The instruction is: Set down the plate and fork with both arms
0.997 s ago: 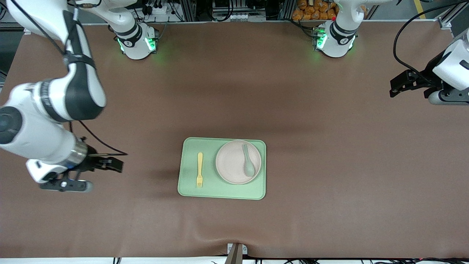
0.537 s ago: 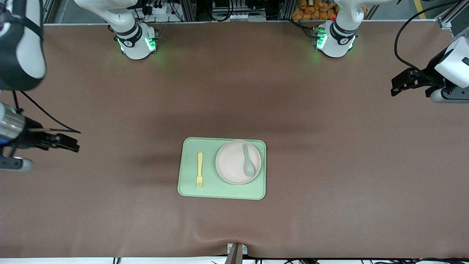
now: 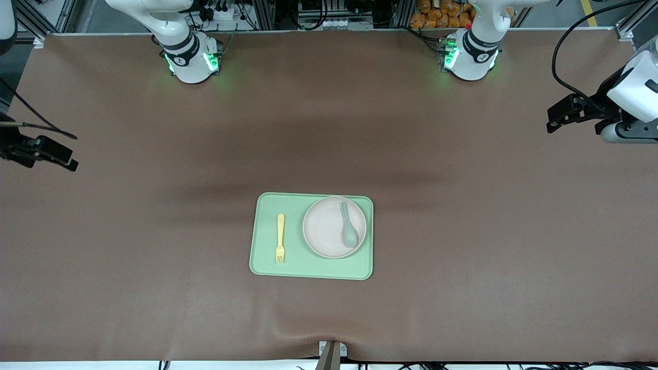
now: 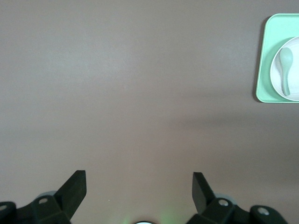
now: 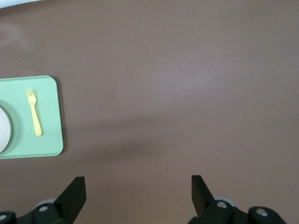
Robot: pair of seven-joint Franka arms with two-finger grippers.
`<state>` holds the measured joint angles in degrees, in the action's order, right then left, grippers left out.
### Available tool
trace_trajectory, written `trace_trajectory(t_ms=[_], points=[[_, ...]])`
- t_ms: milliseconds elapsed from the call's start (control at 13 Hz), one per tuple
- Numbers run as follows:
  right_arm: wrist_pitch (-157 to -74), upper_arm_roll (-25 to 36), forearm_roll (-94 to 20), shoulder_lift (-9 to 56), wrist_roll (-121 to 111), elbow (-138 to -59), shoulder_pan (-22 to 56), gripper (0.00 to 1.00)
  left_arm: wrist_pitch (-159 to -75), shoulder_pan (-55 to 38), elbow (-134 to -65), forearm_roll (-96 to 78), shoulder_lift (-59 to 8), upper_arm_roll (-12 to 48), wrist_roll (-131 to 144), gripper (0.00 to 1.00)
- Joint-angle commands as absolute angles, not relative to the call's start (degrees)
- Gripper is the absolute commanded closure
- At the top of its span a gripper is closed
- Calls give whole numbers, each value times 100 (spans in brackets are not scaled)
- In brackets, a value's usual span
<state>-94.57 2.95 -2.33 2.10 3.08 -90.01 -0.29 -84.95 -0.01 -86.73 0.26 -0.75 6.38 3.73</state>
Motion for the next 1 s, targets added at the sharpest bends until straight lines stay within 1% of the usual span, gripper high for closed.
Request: trace_trajectory(t_ms=[0,77,230,383,613,920], points=[[-9651,176,-246,-316,343,-9764,-53,0,-8420,-9,-8666,132,9,720,475,0],[-9650,176,-237,-299,334,-9773,43,0,-8420,0,-8666,141,9,764,483,0],[-9607,176,-220,-133,264,-9459,105,0,-8429,35,-8649,88,9,756,483,0],[-9554,185,-211,-97,281,-9413,106,0,-8429,26,-8622,105,9,765,588,0],[-9369,185,227,-97,72,-9150,114,0,-8437,35,-8613,132,0,765,615,0],[-9387,211,185,-97,-105,-9114,53,0,-8438,26,-8613,97,26,773,659,0]])
